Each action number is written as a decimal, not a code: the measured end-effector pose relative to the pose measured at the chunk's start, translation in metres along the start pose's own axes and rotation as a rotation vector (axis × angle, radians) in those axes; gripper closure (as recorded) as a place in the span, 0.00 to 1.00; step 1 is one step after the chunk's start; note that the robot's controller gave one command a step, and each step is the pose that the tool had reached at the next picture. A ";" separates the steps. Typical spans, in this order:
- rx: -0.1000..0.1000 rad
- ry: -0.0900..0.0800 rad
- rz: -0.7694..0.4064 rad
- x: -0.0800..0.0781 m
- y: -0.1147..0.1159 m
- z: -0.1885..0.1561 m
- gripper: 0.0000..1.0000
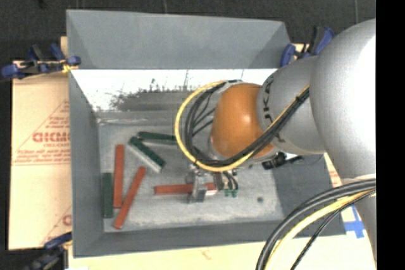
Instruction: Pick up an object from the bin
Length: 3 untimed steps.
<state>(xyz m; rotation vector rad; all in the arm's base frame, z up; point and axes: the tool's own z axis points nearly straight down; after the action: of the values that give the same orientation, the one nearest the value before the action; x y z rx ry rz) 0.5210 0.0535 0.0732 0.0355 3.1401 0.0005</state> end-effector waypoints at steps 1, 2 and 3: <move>0.000 0.000 0.000 0.000 0.000 0.000 1.00; 0.000 -0.002 0.109 0.005 0.022 -0.014 0.00; -0.002 -0.004 0.136 0.007 0.031 -0.018 0.00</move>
Offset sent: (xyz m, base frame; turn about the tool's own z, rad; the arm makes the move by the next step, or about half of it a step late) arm -0.0073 0.0305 0.0177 0.1401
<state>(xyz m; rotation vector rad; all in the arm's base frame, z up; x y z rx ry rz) 0.5148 0.0843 0.0915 0.2492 3.1267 0.0034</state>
